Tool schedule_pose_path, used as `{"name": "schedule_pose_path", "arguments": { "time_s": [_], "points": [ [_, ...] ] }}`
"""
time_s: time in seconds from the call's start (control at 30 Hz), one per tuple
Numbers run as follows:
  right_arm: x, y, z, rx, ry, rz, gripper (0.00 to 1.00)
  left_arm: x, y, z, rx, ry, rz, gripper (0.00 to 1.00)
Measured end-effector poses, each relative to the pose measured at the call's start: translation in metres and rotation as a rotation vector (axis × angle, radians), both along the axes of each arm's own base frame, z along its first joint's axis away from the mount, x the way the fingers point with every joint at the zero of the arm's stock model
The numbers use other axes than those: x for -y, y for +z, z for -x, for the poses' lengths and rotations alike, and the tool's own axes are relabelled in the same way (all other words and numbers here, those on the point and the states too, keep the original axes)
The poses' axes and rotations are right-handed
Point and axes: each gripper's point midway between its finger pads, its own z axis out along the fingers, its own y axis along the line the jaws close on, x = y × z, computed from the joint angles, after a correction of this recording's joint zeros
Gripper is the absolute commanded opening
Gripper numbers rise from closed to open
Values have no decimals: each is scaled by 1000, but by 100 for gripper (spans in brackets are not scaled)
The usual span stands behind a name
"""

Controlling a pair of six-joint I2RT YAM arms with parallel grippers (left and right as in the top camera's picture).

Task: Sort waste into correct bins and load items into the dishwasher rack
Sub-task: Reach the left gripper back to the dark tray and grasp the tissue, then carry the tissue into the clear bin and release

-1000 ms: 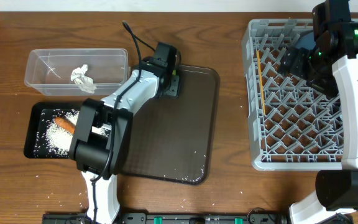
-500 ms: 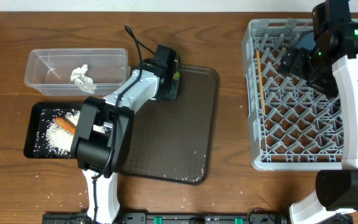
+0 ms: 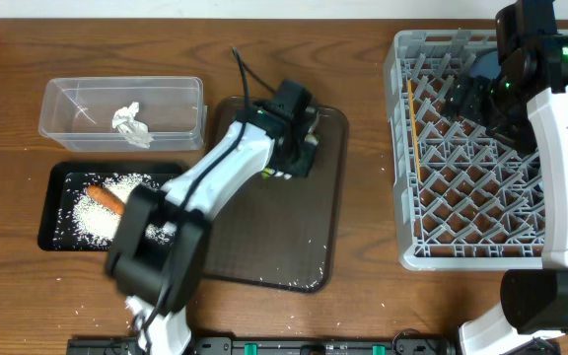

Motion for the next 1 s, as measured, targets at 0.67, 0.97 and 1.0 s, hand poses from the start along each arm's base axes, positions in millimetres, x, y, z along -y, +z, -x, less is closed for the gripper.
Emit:
{"name": "schedule_pose_path", "arguments": {
  "time_s": [0.67,0.97,1.0],
  "points": [
    [0,0,0,0,0,0,99,-45,105,-32,287,190,40,6],
    [0,0,0,-1,0,0,99,-150,140,-101,567,513,-130,6],
    [0,0,0,-1,0,0,99,-167,144,-107,587,556,-144,14]
  ]
}}
